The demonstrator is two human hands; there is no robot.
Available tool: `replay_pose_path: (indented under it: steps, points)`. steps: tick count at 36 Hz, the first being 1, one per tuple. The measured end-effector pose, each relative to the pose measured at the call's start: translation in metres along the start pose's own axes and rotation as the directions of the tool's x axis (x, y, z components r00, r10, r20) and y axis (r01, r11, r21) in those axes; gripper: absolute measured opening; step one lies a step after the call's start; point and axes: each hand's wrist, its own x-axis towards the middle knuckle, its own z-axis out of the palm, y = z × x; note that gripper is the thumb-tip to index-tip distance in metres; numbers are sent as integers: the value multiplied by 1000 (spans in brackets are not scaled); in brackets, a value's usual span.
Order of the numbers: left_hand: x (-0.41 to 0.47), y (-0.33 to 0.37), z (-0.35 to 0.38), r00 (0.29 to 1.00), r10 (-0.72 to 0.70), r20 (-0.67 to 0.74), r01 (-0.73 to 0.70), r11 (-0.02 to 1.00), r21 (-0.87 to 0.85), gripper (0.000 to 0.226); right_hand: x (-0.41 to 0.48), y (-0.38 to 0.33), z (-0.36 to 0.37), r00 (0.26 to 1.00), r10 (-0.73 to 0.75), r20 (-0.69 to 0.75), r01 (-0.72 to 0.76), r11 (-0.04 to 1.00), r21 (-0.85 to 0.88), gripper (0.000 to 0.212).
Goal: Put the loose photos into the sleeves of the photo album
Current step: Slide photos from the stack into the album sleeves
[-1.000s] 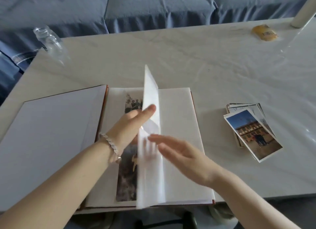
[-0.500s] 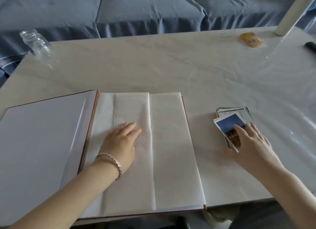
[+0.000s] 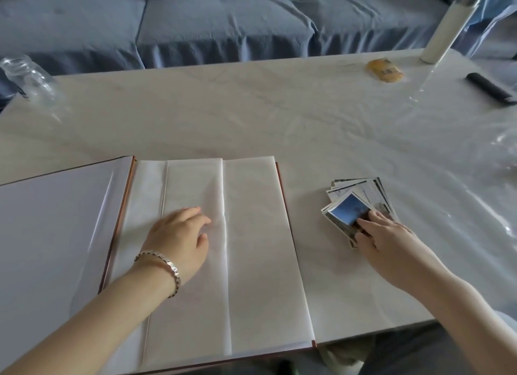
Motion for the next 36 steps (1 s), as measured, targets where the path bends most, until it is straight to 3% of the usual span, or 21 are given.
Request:
replay_pose_path:
  steps: [3, 5, 8, 9, 11, 13, 15, 17, 19, 21, 23, 25, 27, 30, 33, 36]
  points:
    - [-1, 1, 0, 1000, -2, 6, 2, 1000, -27, 36, -1, -2, -3, 998, 25, -55, -22, 999, 49, 24]
    - [-1, 2, 1, 1000, -16, -11, 15, 994, -107, 33, -1, -6, -6, 985, 49, -165, -39, 997, 61, 21]
    - [-3, 11, -1, 987, -143, -72, 98, 894, -437, 28, -3, -18, -6, 889, -5, -458, 45, 996, 77, 12]
    - [-4, 18, -5, 977, -209, -32, 149, 791, -593, 30, -4, -24, -6, 838, -47, -543, 115, 989, 93, 16]
    - [-8, 33, -16, 962, -219, 161, 239, 402, -884, 45, -8, -41, -9, 771, -145, -620, 271, 956, 113, 28]
    - [-11, 45, -24, 938, -96, 334, 341, 59, -938, 50, -12, -60, -9, 722, -244, -648, 397, 912, 99, 28]
    - [-15, 52, -29, 929, -18, 369, 368, -13, -930, 41, -14, -79, -5, 699, -363, -616, 516, 852, 83, 27]
    - [-17, 54, -28, 954, -74, 290, 296, 101, -950, 11, -14, -93, 1, 673, -478, -565, 619, 782, 76, 28]
    - [-14, 48, -23, 974, -162, 160, 208, 348, -914, 19, -14, -105, 3, 683, -533, -499, 661, 742, 111, 37]
    - [-10, 37, -22, 989, -130, 65, 125, 532, -837, 23, -13, -110, 2, 764, -472, -441, 610, 750, 255, 50]
    - [-8, 27, -25, 998, -39, 55, 67, 641, -765, 22, -11, -111, -5, 881, -296, -369, 448, 773, 450, 50]
    - [-6, 19, -28, 998, 27, 63, 24, 717, -697, 22, -4, -108, -10, 970, -141, -196, 232, 767, 598, 44]
    - [-3, 14, -31, 997, 59, 57, -9, 772, -635, 20, 5, -105, -10, 991, -136, -19, 113, 729, 675, 34]
    - [4, 5, -30, 999, 39, -5, -34, 811, -584, 21, 13, -108, -12, 970, -194, 147, 0, 604, 797, 13]
    - [8, -4, -20, 988, -17, -154, -64, 858, -510, 26, 16, -111, -10, 941, -216, 260, -123, 496, 860, 18]
    - [7, -10, -6, 985, -41, -170, -57, 845, -532, 20, 21, -117, -11, 918, -218, 332, -211, 440, 873, 12]
